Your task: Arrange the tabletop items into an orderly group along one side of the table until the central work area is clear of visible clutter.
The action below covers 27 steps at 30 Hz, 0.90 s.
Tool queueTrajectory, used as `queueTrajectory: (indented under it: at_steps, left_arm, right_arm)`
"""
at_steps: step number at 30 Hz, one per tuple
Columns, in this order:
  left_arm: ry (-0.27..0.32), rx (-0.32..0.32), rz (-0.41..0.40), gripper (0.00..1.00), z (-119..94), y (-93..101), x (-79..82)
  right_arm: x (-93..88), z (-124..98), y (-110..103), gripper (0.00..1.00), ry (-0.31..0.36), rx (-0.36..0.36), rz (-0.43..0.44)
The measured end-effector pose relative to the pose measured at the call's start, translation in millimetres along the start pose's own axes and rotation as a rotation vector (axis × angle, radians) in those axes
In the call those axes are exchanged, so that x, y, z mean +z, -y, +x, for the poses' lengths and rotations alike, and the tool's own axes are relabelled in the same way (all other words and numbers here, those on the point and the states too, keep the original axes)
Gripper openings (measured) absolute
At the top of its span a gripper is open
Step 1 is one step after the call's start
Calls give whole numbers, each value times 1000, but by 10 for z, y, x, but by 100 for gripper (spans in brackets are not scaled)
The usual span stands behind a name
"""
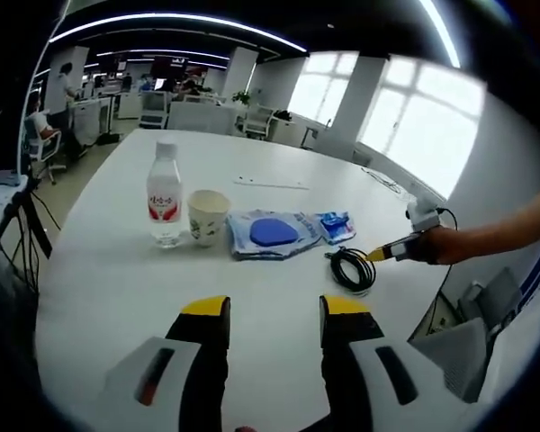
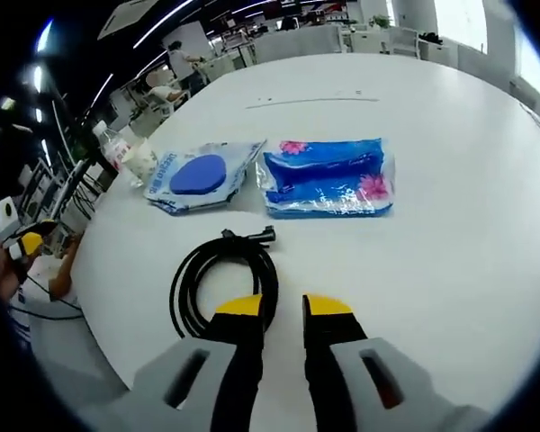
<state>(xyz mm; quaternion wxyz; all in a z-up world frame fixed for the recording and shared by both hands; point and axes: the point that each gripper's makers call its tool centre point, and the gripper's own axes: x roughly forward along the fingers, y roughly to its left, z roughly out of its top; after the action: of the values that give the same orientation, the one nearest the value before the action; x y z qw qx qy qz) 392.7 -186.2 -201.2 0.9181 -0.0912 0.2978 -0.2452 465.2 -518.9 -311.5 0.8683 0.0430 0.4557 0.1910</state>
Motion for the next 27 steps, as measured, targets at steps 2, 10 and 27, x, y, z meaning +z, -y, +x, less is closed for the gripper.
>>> queueTrajectory:
  at_steps: [2, 10, 27]
  left_arm:
    - [2, 0, 5, 39, 7, -10, 12]
    - [5, -1, 18, 39, 33, -47, 61]
    - [-11, -5, 32, 41, 64, -62, 51]
  right_arm:
    - [58, -74, 16, 17, 22, 1, -13]
    - [275, -475, -15, 28, 152, 29, -85]
    - [124, -864, -425, 44, 208, 101, -243]
